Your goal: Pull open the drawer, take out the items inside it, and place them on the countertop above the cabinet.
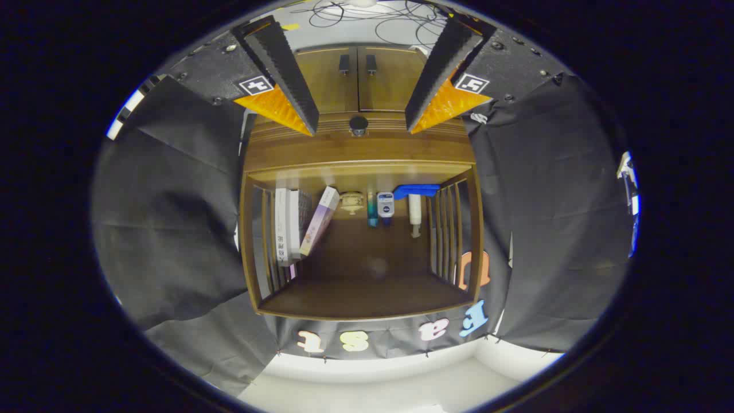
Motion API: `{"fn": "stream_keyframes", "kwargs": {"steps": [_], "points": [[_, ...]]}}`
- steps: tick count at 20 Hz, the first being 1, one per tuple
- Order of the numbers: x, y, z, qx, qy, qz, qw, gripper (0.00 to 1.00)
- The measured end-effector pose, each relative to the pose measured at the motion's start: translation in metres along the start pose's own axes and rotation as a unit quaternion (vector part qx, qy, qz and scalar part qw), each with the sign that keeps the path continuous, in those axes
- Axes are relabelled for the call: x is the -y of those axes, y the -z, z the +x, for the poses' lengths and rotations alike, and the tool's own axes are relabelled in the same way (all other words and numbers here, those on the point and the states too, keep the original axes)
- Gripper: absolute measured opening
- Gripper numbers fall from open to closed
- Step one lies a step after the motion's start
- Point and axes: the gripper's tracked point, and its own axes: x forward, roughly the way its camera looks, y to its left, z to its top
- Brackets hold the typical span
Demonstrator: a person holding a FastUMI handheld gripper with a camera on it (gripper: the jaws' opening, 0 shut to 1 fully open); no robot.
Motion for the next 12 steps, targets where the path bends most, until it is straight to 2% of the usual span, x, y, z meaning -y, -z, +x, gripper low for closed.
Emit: {"fn": "stream_keyframes", "kwargs": {"steps": [12], "points": [[-0.0060, -0.0070, -0.0051, 0.008, -0.007, 0.003, 1.000, 1.00]]}}
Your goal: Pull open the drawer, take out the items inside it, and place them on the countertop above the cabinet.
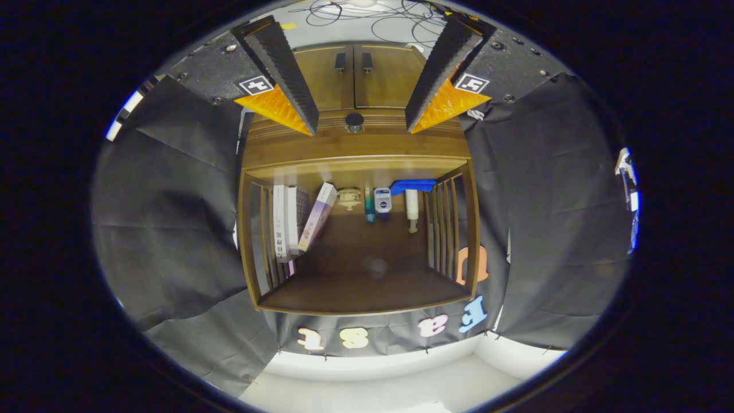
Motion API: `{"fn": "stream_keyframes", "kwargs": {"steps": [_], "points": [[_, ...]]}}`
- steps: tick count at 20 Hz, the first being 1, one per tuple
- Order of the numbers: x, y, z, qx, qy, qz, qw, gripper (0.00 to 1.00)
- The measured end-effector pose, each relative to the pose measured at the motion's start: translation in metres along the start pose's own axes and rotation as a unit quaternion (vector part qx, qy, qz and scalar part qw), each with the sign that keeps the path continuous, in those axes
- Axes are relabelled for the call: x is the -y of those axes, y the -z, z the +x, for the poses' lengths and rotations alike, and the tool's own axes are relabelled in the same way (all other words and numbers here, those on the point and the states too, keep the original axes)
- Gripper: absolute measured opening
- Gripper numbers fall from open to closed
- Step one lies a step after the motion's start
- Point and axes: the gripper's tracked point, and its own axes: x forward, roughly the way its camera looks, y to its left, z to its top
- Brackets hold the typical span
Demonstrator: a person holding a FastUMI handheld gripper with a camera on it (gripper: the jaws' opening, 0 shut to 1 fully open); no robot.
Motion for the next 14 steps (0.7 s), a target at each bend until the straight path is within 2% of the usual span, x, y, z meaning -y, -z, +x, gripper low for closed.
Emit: {"fn": "stream_keyframes", "kwargs": {"steps": [14], "points": [[-0.007, 0.041, 0.056, -0.017, -0.015, -0.015, 1.000, 1.00]]}}
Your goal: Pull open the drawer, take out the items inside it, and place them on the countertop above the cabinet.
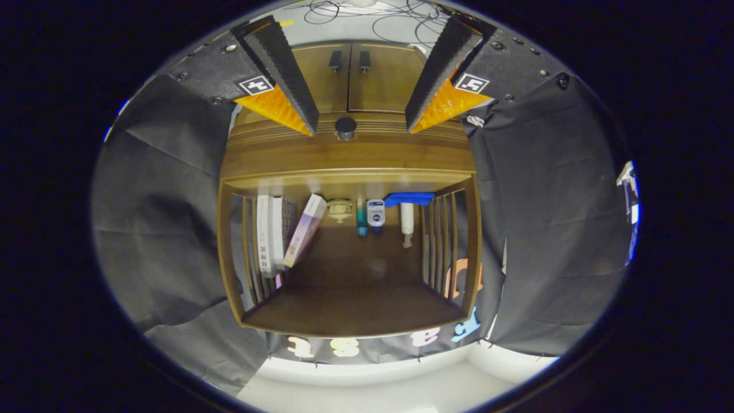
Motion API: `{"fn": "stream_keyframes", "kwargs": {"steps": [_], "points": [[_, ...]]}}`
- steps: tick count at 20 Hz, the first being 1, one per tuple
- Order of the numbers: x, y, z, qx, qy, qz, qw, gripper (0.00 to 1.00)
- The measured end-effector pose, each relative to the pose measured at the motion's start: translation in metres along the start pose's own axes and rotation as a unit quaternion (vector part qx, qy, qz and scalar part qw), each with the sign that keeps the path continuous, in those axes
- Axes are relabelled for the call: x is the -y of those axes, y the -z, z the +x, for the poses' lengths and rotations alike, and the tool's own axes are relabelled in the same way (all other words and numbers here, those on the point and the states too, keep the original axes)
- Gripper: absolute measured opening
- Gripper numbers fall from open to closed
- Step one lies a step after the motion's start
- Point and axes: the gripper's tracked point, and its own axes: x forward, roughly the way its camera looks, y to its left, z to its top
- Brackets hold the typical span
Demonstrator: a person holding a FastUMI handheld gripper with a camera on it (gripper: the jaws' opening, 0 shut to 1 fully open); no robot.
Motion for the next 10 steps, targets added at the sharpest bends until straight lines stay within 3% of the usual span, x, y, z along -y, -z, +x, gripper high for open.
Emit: {"fn": "stream_keyframes", "kwargs": {"steps": [10], "points": [[0.016, 0.026, 0.091, -0.020, 0.009, 0.006, 1.000, 1.00]]}}
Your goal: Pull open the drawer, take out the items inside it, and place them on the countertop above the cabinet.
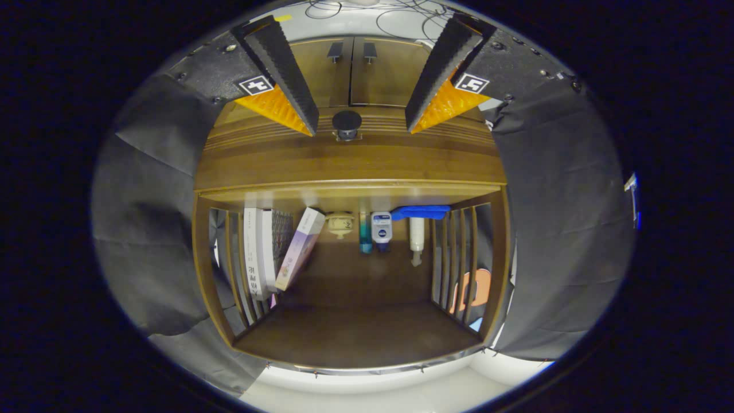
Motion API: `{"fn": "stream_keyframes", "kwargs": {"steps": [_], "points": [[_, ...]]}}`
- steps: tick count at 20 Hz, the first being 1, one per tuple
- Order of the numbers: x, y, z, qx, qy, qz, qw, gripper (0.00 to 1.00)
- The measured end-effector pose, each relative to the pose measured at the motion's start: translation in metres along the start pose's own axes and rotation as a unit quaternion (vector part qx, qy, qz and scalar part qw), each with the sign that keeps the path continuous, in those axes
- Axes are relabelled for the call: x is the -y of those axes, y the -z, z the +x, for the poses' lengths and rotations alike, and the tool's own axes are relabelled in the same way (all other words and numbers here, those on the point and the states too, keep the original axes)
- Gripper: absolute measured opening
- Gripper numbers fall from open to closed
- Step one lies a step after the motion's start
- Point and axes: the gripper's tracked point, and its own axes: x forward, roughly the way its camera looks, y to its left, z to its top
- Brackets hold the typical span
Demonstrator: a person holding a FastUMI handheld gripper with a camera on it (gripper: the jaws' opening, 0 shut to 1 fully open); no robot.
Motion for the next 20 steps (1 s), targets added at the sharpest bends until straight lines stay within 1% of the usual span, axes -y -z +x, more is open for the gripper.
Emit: {"fn": "stream_keyframes", "kwargs": {"steps": [7, 10, 12, 14, 15, 16, 17, 18, 20], "points": [[0.010, 0.026, 0.065, -0.034, 0.015, 0.004, 0.999, 1.00], [0.014, 0.033, 0.078, -0.044, 0.019, 0.006, 0.999, 0.99], [0.016, 0.034, 0.085, -0.044, 0.022, 0.009, 0.999, 0.96], [0.017, 0.033, 0.091, -0.039, 0.025, -0.001, 0.999, 0.89], [0.015, 0.034, 0.095, -0.040, 0.020, -0.003, 0.999, 0.87], [0.016, 0.032, 0.090, -0.037, 0.029, -0.003, 0.999, 0.79], [0.021, 0.034, 0.098, -0.037, 0.042, -0.005, 0.998, 0.72], [0.023, 0.033, 0.096, -0.031, 0.047, 0.003, 0.998, 0.66], [0.023, 0.035, 0.095, -0.035, 0.045, 0.039, 0.998, 0.52]]}}
